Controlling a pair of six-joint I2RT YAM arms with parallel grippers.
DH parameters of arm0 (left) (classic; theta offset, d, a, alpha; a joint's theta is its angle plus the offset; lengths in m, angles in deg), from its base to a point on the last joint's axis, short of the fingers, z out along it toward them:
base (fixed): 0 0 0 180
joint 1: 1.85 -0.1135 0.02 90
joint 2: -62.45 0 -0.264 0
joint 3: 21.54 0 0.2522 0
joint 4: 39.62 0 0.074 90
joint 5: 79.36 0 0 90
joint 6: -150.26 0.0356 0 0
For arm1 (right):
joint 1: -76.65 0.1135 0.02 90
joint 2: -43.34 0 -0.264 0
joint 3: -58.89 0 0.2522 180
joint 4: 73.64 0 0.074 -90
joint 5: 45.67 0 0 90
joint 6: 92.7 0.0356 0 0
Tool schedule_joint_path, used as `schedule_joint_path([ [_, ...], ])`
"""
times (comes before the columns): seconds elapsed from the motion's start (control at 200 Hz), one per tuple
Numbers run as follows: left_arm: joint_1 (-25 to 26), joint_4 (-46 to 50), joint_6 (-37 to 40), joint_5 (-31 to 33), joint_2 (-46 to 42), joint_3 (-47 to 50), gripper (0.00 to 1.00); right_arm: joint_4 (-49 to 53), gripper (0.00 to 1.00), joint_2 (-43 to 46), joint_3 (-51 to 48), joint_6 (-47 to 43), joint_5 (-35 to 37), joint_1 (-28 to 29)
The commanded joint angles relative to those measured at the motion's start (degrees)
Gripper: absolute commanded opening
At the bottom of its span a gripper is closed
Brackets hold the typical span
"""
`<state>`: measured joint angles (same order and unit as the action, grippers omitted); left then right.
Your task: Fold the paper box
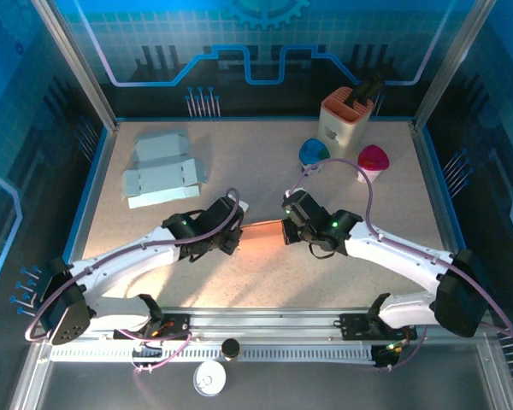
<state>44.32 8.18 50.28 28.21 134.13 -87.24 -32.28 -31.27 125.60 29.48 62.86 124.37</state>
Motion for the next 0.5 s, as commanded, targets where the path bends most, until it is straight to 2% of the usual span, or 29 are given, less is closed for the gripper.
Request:
schedule_joint_path([
  [0.0, -0.3, -0.6, 0.2, -0.5, 0.9, -1.7, 0.07, 0.7, 0.0, -0.5, 1.3, 1.2, 0.1, 0.3],
  [0.22, -0.3, -0.1, -2.4, -1.5, 2.6, -3.2, 0.01, 0.4, 0.0, -0.7, 1.2, 1.6, 0.2, 0.4],
  [0.495, -0.3, 2.6, -12.0, -4.8, 5.3, -7.4, 0.0, -0.3, 0.0, -1.4, 1.2, 2.0, 0.1, 1.0],
])
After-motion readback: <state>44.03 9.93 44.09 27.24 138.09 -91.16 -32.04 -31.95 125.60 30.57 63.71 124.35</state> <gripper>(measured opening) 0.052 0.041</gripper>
